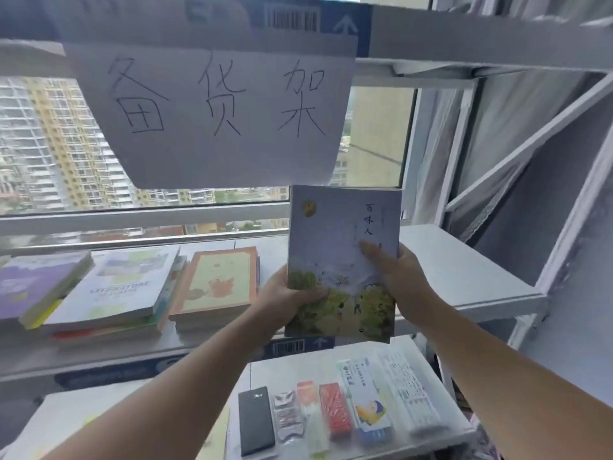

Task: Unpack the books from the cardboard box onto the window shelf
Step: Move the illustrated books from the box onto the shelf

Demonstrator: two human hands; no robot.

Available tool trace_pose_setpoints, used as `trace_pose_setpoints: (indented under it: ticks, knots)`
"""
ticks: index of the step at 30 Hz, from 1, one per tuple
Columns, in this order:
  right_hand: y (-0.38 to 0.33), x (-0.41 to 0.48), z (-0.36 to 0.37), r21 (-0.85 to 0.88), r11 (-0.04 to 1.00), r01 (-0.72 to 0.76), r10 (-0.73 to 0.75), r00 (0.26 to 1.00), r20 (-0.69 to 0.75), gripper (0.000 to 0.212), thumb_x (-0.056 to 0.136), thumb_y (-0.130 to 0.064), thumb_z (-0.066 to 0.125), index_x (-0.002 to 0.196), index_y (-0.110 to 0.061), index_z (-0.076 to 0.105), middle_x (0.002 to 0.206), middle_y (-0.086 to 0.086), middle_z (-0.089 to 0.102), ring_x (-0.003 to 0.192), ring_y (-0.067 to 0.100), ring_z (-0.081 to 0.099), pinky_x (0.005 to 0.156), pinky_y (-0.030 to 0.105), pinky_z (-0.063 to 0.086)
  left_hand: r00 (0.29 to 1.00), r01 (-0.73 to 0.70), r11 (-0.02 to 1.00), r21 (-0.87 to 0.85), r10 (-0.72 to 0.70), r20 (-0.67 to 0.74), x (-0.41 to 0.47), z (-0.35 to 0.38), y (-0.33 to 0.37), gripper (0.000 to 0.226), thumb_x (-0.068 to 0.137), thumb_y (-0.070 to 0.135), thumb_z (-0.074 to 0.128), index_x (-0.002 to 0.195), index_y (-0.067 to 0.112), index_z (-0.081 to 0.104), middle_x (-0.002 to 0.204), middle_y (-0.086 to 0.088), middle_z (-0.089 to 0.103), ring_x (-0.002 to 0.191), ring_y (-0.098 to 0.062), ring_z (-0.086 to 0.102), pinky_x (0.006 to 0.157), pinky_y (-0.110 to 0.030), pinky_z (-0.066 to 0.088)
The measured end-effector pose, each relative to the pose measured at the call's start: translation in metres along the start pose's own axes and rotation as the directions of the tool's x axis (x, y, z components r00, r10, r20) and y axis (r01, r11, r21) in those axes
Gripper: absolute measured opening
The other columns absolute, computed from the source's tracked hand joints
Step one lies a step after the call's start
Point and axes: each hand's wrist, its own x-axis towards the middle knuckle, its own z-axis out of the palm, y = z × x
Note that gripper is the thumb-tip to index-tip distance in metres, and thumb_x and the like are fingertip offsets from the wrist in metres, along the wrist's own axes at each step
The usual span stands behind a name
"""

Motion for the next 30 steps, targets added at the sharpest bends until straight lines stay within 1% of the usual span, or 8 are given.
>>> trace_pose_setpoints:
  ticks: [3,7,11,17,21,25,28,30]
  knots:
    - [0.008,0.034,-0.012,0.008,1.000,0.027,-0.027,0.992,0.125,0.039,0.095,-0.024,0.077,0.132,-0.013,0.069,0.123,0.014,0.078,0.109,0.036,0.076,0.088,0.048,0.064,0.999,-0.015,1.000,0.001,0.015,-0.051,0.028,0.003,-0.007,0.047,0.082,0.006,0.087,0.124,0.007,0.067,0.111,-0.012,0.080,0.102,-0.032,0.078,0.083,-0.045,0.065]
    - [0.026,0.061,-0.017,0.009,1.000,0.023,-0.025,0.969,0.247,0.046,0.092,-0.027,0.079,0.134,-0.013,0.067,0.126,0.015,0.076,0.113,0.038,0.074,0.091,0.050,0.063,0.985,-0.036,0.999,0.003,0.036,-0.168,0.045,0.005,-0.024,0.051,0.075,0.008,0.090,0.121,0.014,0.070,0.111,-0.008,0.081,0.104,-0.030,0.078,0.083,-0.043,0.065]
    - [0.053,0.064,-0.015,0.023,1.000,0.013,-0.019,0.964,0.265,0.048,0.091,-0.028,0.078,0.136,-0.014,0.064,0.127,0.012,0.076,0.115,0.033,0.074,0.094,0.047,0.062,0.963,-0.011,1.000,-0.010,0.008,-0.271,0.046,0.006,-0.046,0.054,0.068,0.025,0.095,0.117,0.018,0.073,0.107,-0.006,0.082,0.100,-0.029,0.080,0.082,-0.045,0.065]
    - [0.081,0.050,-0.016,-0.064,0.998,-0.006,0.019,0.977,0.212,0.041,0.096,-0.023,0.076,0.135,-0.014,0.065,0.124,0.005,0.078,0.111,0.022,0.076,0.092,0.038,0.063,0.930,0.064,0.997,0.035,-0.047,-0.364,0.044,0.015,-0.054,0.068,0.054,0.048,0.097,0.114,0.024,0.075,0.098,0.009,0.084,0.090,-0.015,0.081,0.076,-0.035,0.067]
    - [0.066,0.067,-0.014,-0.216,0.959,-0.183,0.207,0.974,0.094,0.034,0.090,-0.041,0.080,0.110,-0.014,0.075,0.108,0.009,0.083,0.093,0.026,0.080,0.086,0.047,0.066,0.941,0.152,0.988,0.026,-0.136,-0.310,0.048,0.011,-0.032,0.059,0.067,0.047,0.096,0.114,0.019,0.074,0.101,-0.003,0.084,0.091,-0.026,0.082,0.074,-0.045,0.068]
    - [0.060,0.091,-0.007,-0.309,0.849,-0.428,0.452,0.892,0.007,0.044,0.092,-0.041,0.078,0.113,-0.003,0.073,0.110,0.018,0.079,0.098,0.038,0.077,0.093,0.053,0.062,0.877,0.399,0.907,0.138,-0.333,-0.346,0.057,0.011,-0.011,0.056,0.078,0.055,0.086,0.105,0.008,0.075,0.082,-0.002,0.083,0.067,-0.016,0.080,0.056,-0.026,0.062]
    - [0.069,0.095,-0.003,-0.340,0.791,-0.509,0.537,0.843,-0.012,0.044,0.095,-0.037,0.075,0.116,0.002,0.071,0.104,0.016,0.079,0.086,0.033,0.077,0.080,0.042,0.064,0.830,0.487,0.854,0.184,-0.386,-0.403,0.062,0.010,-0.008,0.058,0.078,0.059,0.084,0.106,0.010,0.073,0.083,-0.001,0.081,0.052,-0.009,0.074,0.043,-0.018,0.050]
    - [0.076,0.097,-0.003,-0.382,0.772,-0.507,0.543,0.839,-0.015,0.043,0.096,-0.037,0.073,0.115,0.002,0.071,0.098,0.014,0.079,0.081,0.030,0.076,0.074,0.037,0.062,0.818,0.508,0.833,0.220,-0.387,-0.426,0.064,0.009,-0.011,0.059,0.079,0.062,0.081,0.108,0.011,0.072,0.092,-0.003,0.080,0.060,-0.013,0.074,0.047,-0.022,0.051]
